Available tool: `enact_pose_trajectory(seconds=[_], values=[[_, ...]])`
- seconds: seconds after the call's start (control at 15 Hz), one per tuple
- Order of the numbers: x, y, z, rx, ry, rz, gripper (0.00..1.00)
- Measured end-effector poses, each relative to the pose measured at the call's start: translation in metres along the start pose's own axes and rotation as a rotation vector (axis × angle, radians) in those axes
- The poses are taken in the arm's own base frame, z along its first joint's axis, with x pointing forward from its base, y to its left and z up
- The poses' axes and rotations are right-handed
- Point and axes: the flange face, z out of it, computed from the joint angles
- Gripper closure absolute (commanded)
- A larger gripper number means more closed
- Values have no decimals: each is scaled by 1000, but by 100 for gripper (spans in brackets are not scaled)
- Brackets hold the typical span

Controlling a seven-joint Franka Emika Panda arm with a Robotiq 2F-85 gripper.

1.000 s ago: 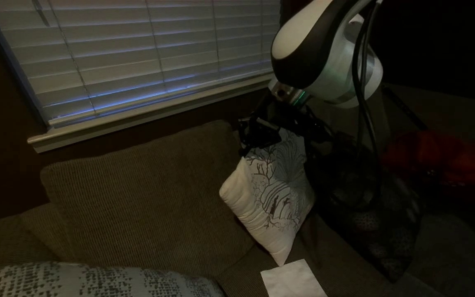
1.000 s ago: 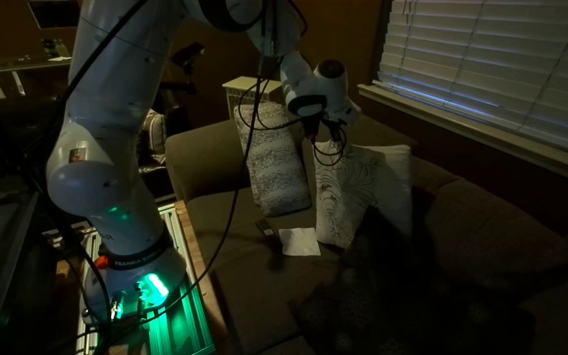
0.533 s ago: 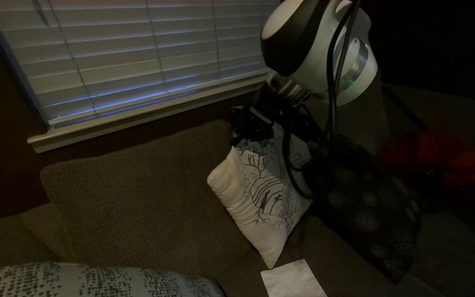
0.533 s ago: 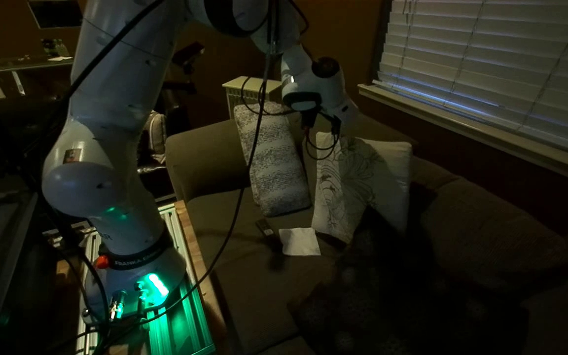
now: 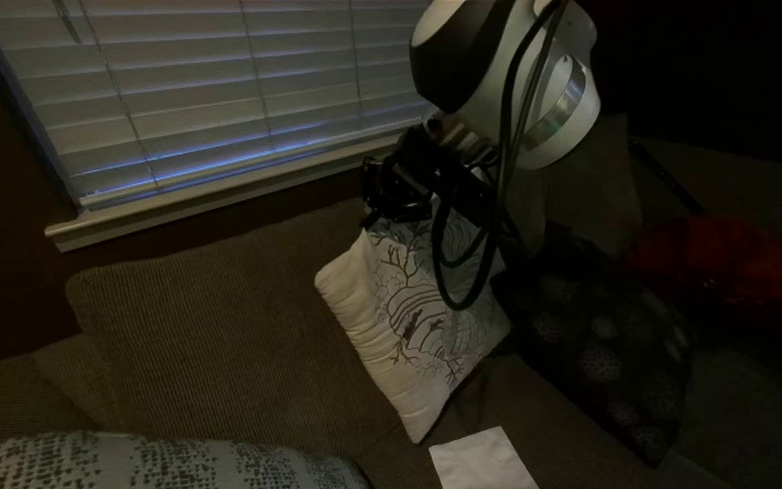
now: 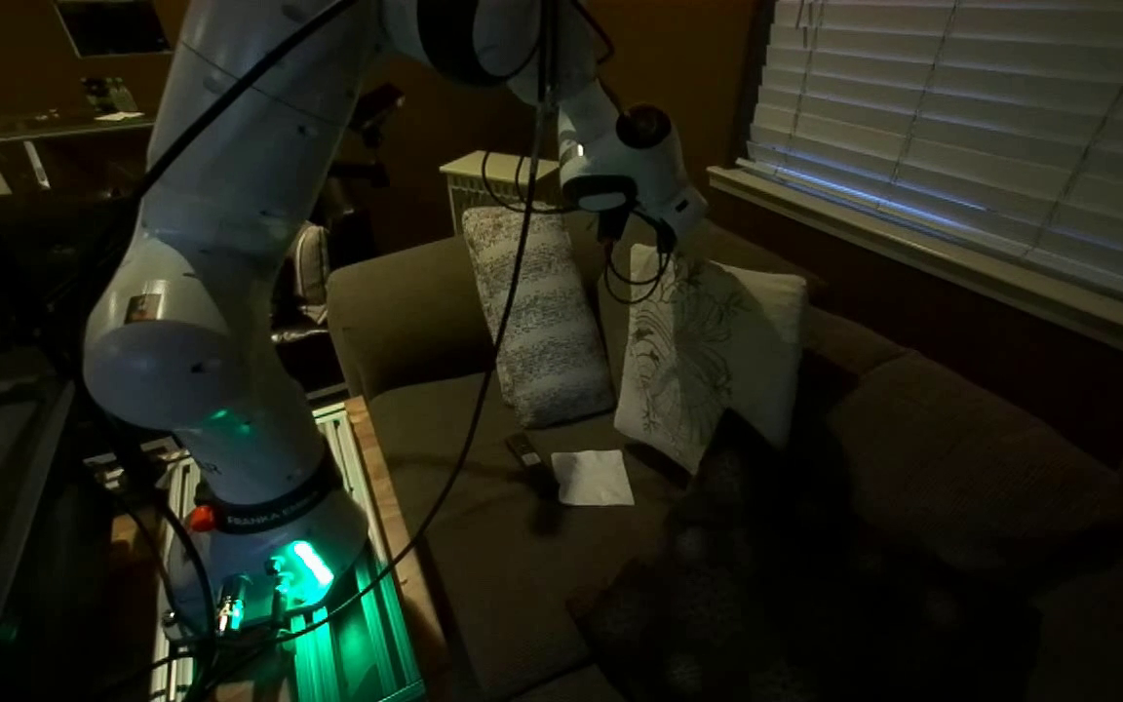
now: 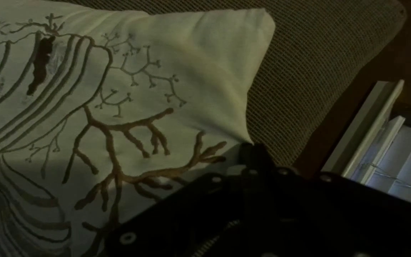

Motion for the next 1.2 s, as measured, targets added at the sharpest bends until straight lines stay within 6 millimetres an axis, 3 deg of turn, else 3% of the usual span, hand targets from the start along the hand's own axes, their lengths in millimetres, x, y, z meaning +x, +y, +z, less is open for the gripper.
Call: enact_pose_trajectory(seconds=[0.53, 1.2], values=[[-2, 9, 7, -15, -21, 3, 100], [-49, -13, 34, 55, -126, -53, 100]])
